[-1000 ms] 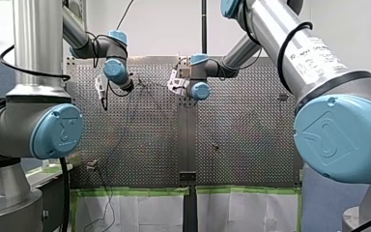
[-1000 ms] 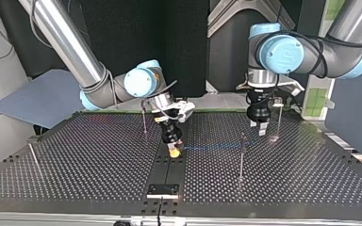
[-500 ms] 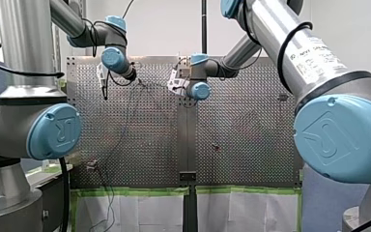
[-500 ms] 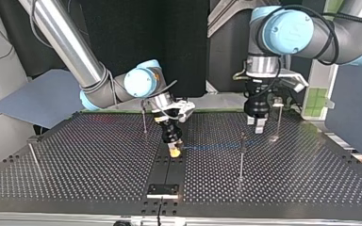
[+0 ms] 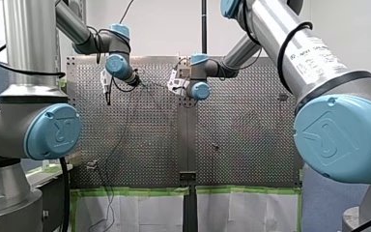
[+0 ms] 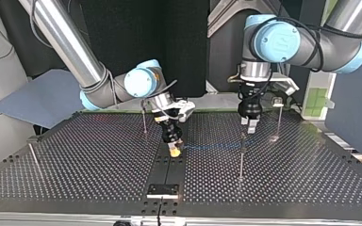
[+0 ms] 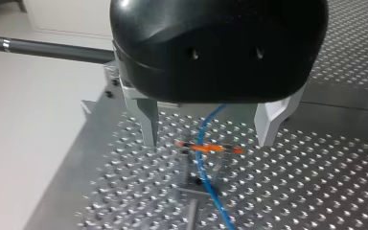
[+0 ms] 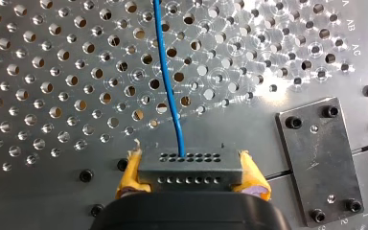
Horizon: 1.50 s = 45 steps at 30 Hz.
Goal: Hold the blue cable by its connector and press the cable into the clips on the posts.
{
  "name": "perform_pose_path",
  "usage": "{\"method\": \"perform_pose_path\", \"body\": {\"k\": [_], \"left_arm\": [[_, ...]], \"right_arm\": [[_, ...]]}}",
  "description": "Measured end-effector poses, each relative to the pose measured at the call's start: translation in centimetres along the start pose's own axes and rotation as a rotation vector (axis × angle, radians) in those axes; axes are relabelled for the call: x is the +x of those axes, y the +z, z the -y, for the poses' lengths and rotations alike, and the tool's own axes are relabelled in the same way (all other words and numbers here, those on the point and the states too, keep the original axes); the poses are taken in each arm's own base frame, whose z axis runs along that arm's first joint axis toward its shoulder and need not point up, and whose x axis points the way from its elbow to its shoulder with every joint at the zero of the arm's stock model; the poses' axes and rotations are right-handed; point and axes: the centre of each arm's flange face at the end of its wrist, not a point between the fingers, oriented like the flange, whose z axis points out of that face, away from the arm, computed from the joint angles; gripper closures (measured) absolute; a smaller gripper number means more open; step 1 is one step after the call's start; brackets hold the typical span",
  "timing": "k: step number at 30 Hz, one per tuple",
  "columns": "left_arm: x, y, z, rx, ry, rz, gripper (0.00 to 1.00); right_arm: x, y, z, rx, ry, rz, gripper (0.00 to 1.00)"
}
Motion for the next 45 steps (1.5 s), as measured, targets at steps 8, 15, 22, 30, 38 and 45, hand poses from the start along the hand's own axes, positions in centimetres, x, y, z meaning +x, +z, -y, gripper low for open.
{"method": "perform_pose_path", "body": {"k": [8, 15, 22, 30, 38, 45], "left_arm": [[0.4, 0.3, 0.0, -0.003, 0.009, -0.006, 0.00], [0.4, 0.3, -0.1, -0.005, 0.006, -0.005, 0.00], [0.3, 0.4, -0.2, -0.005, 0.009, 0.004, 0.00], [0.2, 0.5, 0.3, 0.007, 0.065, 0.025, 0.00], [0.1, -0.1, 1.9, 0.044, 0.113, 0.032, 0.00], [-1.5, -0.2, 4.5, 0.074, 0.060, 0.061, 0.00]], "right_arm": [[0.0, 0.0, 0.0, -0.001, -0.002, 0.000, 1.00], [0.0, 0.0, -0.2, -0.003, -0.005, -0.001, 1.00], [0.2, 0.1, -0.9, -0.013, -0.006, -0.002, 1.00], [0.5, 0.3, -2.3, -0.032, -0.004, -0.001, 1.00], [0.7, 0.4, -3.8, -0.052, -0.005, -0.001, 1.00], [0.7, 0.3, -4.2, -0.058, -0.005, 0.000, 1.00]]}}
